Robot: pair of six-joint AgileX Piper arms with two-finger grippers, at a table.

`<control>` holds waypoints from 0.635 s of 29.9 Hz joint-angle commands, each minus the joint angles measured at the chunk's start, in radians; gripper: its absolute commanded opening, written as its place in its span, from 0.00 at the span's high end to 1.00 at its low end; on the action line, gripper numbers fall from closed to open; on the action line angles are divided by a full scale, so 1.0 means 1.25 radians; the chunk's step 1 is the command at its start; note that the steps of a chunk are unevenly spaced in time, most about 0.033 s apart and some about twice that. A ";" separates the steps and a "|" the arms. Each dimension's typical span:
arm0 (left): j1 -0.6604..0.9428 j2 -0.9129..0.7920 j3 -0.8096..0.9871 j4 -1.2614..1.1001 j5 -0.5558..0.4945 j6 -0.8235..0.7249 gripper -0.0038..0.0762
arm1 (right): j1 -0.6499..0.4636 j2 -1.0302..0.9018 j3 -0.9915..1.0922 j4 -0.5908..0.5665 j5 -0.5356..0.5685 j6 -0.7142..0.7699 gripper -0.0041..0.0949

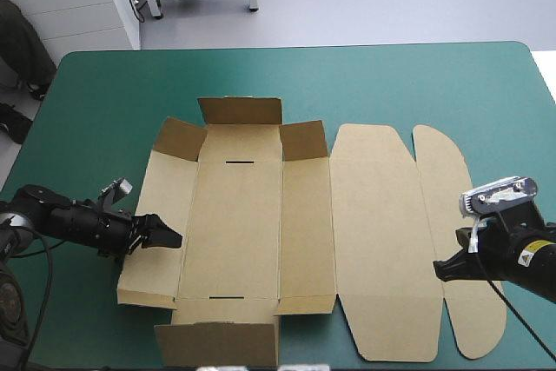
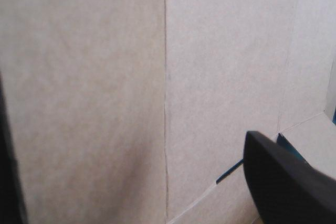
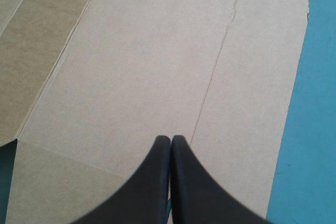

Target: Fold the box

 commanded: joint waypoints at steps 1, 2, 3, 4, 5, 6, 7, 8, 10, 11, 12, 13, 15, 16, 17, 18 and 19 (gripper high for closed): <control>-0.016 -0.001 0.016 0.037 0.066 -0.002 0.33 | -0.004 0.000 -0.019 0.008 -0.043 -0.008 0.98; -0.016 -0.001 0.016 0.037 0.066 -0.003 0.39 | -0.004 0.000 -0.019 0.010 -0.043 -0.008 0.98; -0.016 -0.001 0.016 0.036 0.066 -0.003 0.48 | -0.004 0.000 -0.019 0.012 -0.043 -0.008 0.98; -0.016 -0.001 0.016 0.036 0.060 -0.006 0.59 | -0.004 0.000 -0.019 0.016 -0.043 -0.009 0.98; -0.016 -0.001 0.016 0.035 0.054 -0.008 0.68 | -0.004 0.000 -0.019 0.020 -0.043 -0.011 0.98; -0.016 -0.001 0.016 0.034 0.051 -0.008 0.79 | -0.004 0.000 -0.019 0.024 -0.043 -0.017 0.98; -0.016 -0.001 0.016 0.033 0.051 -0.006 0.90 | -0.004 0.000 -0.019 0.026 -0.043 -0.017 0.98; -0.016 -0.001 0.016 0.031 0.051 -0.002 0.96 | -0.004 0.000 -0.019 0.026 -0.043 -0.017 0.98; -0.016 -0.001 0.016 0.024 0.052 -0.002 0.96 | -0.004 0.000 -0.019 0.026 -0.041 -0.017 0.98; -0.016 -0.001 0.016 0.019 0.052 -0.002 0.96 | -0.004 0.000 -0.019 0.026 -0.041 -0.017 0.98; -0.016 -0.001 0.016 0.010 0.052 0.000 0.96 | -0.004 0.000 -0.019 0.026 -0.041 -0.017 0.98; -0.016 -0.001 0.016 0.004 0.051 0.004 0.96 | -0.004 0.000 -0.019 0.026 -0.041 -0.017 0.98; -0.016 -0.001 0.013 0.003 0.039 0.010 0.96 | -0.004 0.000 -0.019 0.026 -0.041 -0.017 0.98; -0.016 -0.002 0.013 0.005 0.033 0.015 0.96 | -0.004 0.000 -0.019 0.026 -0.041 -0.017 0.98; -0.016 -0.002 0.013 0.005 0.026 0.017 0.96 | -0.004 0.000 -0.019 0.026 -0.041 -0.017 0.98; -0.016 -0.002 0.013 -0.002 0.016 0.018 0.96 | -0.004 0.000 -0.019 0.024 -0.041 -0.017 0.98; -0.016 -0.003 0.013 -0.008 0.009 0.023 0.96 | -0.004 0.000 -0.019 0.022 -0.041 -0.017 0.98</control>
